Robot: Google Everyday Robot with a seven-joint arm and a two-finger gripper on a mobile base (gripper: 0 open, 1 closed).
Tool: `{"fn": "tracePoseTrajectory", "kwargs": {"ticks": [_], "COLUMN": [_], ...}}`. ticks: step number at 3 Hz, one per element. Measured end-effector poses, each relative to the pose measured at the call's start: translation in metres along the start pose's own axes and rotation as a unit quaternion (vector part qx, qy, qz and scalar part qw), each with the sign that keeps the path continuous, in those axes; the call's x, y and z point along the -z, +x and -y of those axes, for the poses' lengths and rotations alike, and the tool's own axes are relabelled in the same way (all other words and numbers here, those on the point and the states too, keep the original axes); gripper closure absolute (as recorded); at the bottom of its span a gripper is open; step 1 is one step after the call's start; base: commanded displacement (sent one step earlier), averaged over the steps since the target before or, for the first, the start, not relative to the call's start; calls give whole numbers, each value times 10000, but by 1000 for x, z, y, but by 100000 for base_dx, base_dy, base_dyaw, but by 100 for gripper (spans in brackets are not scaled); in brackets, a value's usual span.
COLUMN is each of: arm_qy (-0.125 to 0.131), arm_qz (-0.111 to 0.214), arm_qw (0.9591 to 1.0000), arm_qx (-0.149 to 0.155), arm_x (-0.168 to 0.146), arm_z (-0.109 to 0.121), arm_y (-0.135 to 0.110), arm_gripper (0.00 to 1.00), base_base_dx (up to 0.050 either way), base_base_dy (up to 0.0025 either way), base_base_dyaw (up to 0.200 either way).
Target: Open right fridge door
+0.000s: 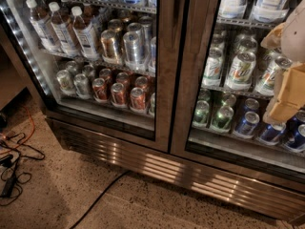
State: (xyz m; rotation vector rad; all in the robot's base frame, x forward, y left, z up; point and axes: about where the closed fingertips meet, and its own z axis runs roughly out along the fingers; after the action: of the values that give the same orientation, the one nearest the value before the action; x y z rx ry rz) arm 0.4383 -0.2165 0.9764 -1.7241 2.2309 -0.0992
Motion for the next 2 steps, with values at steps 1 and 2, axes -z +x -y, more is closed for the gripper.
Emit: {"fn": "tracePoseTrajectory", "kwargs": {"ticks": [1,2], "arm_qy": [5,-61], "arm_qz": [2,102], "arm_qw": [10000,9999], "arm_qx": [0,113], "arm_x": [0,-1], "arm_z": [0,0], "arm_y": [0,-10], "arm_gripper": [0,0], "base_base_dx": [0,0], "base_base_dy": [0,0], "base_base_dyaw": [0,0]}}
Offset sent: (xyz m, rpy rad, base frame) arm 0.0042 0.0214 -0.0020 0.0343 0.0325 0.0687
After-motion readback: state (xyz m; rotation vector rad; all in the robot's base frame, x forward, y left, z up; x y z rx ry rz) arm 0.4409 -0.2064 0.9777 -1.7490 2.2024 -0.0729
